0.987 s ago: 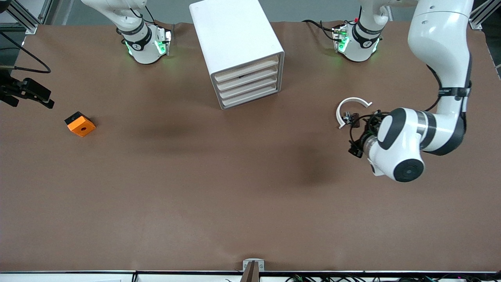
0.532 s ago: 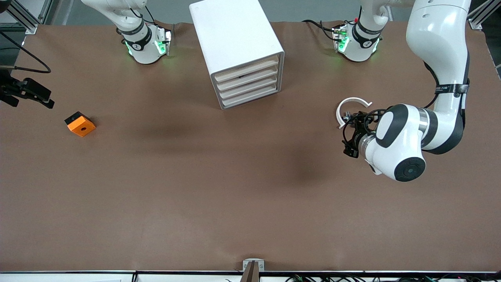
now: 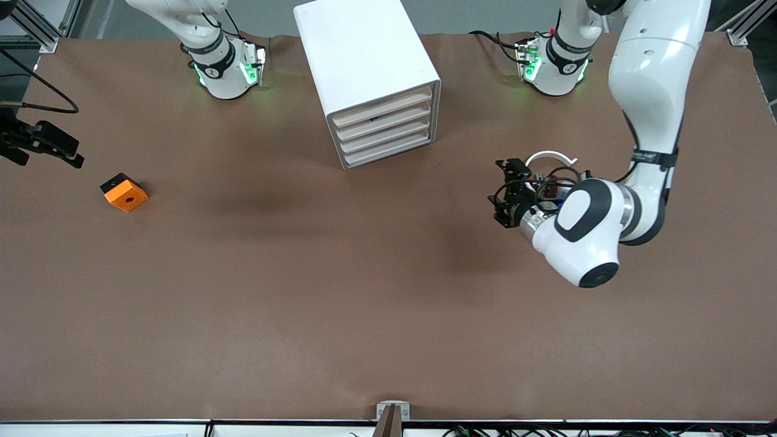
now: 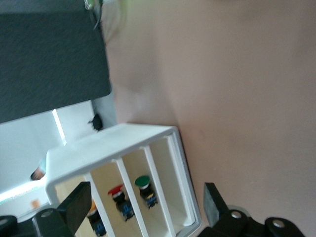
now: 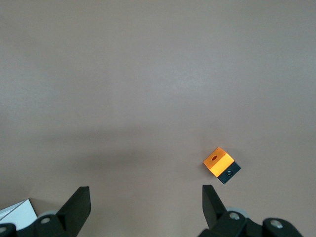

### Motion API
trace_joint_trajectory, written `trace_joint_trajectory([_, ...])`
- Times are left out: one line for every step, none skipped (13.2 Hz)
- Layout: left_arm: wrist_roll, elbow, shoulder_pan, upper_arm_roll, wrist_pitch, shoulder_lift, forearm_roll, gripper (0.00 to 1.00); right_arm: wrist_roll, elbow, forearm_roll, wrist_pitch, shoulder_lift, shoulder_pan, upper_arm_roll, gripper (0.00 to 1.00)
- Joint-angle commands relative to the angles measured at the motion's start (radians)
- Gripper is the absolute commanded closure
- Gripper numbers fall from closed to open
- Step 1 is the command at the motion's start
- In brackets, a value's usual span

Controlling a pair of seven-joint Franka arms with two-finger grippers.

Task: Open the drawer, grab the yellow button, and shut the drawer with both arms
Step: 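Grasp the front of the top drawer with the left gripper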

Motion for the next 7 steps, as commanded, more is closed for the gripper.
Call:
trace_joint_trajectory([-0.146,0.018,-0.104,0.005,-0.019,0.031,-0.051,0.0,-0.009,0.011,-0.019,-0.008,-0.004,-0.002,0.003,0.0])
trace_joint_trajectory([-0.228,0.018,-0.155,0.005,-0.017,0.044,-0.071,0.0,-0.009,0.016,-0.019,-0.008,-0.004,-0.004,0.001,0.0])
trace_joint_trajectory([-0.282,0.018,-0.181,0.007,-0.014,0.054,-0.099,0.0,-0.007,0.016,-0.019,-0.008,-0.004,-0.004,0.003,0.0])
trace_joint_trajectory([-0.31,0.018,-0.184,0.007,-0.014,0.065,-0.148,0.0,-0.007,0.016,-0.019,-0.008,-0.004,-0.004,0.003,0.0])
trace_joint_trajectory([-0.315,0.018,-0.192,0.007,-0.013,0.068,-0.194,0.04,-0.007,0.016,-0.019,-0.008,-0.004,-0.004,0.003,0.0])
trace_joint_trajectory([-0.332,0.019,-0.209,0.008,-0.011,0.07,-0.225,0.07,-0.007,0.016,-0.019,-0.008,-0.004,-0.004,0.003,0.0])
trace_joint_trajectory([-0.358,0.019,-0.213,0.007,-0.005,0.071,-0.251,0.08,-0.007,0.016,-0.019,-0.008,-0.004,-0.004,0.003,0.0])
